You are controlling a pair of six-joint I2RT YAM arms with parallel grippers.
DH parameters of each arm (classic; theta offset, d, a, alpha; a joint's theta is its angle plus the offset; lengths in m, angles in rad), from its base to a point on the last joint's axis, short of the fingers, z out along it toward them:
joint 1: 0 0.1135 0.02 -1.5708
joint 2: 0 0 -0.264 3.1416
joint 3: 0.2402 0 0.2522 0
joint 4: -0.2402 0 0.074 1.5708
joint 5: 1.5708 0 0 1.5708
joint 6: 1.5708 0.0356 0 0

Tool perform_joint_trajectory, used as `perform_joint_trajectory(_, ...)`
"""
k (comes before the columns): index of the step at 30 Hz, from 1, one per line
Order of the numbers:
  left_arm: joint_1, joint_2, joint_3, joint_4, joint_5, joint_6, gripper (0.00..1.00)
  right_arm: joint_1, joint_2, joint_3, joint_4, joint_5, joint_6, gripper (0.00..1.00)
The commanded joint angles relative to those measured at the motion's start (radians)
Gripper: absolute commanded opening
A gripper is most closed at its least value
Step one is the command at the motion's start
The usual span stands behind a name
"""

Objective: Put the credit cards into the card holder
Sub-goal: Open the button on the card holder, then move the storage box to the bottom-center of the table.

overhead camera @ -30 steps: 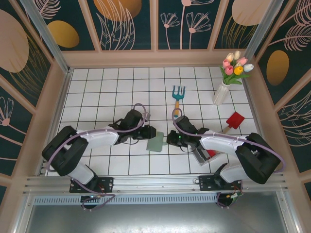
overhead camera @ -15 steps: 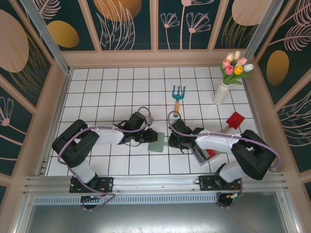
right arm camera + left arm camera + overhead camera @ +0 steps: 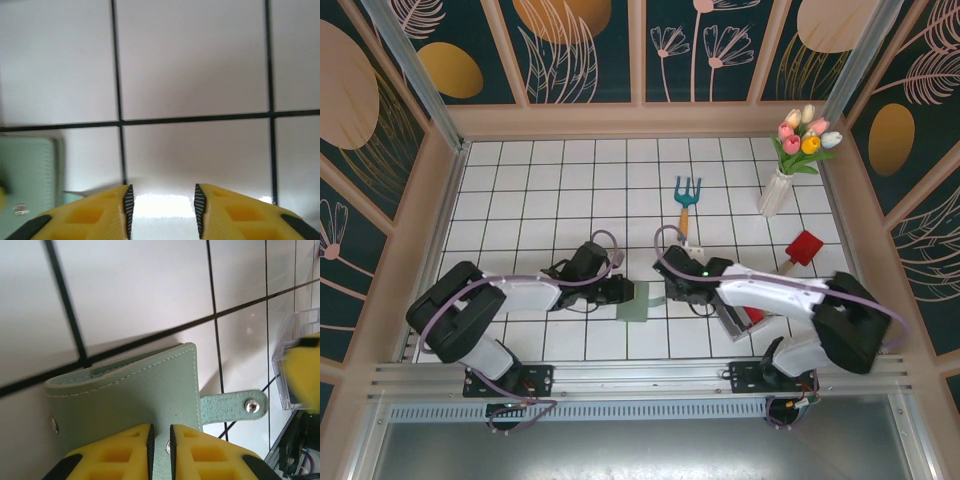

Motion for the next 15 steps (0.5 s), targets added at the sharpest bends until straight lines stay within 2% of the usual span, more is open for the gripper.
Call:
perform_joint_trajectory(1,-0.006,-0.075,-0.042,-0.046,-0.025,-0.032,0.22,-0.042,-0.199,0.04,-0.129,0.109,0.078,0.46)
perform_joint_trajectory(3,-0.006,-0.099,-0.026,-0.061,-0.026,-0.025,0.24,-0.101,-0.313,0.024,-0.196,0.13,0.132,0.57)
perform_joint_trajectory(7,-0.005,-0.111,0.031,-0.086,-0.051,-0.002,0.31,-0.287,-0.513,-0.034,-0.362,0.17,0.233,0.77)
perform_joint_trajectory(9,-0.006,-0.106,0.054,-0.089,-0.055,0.004,0.36,-0.372,-0.571,-0.056,-0.442,0.185,0.276,0.82)
perform_joint_trajectory(10,-0.006,-0.104,0.067,-0.089,-0.058,0.008,0.37,-0.407,-0.596,-0.065,-0.485,0.2,0.312,0.96)
perform_joint_trajectory(13,-0.004,-0.095,0.096,-0.088,-0.06,0.016,0.38,-0.492,-0.66,-0.099,-0.542,0.217,0.375,0.99)
perform_joint_trajectory(15,-0.005,-0.084,0.12,-0.097,-0.062,0.031,0.39,-0.54,-0.711,-0.141,-0.518,0.186,0.386,0.99)
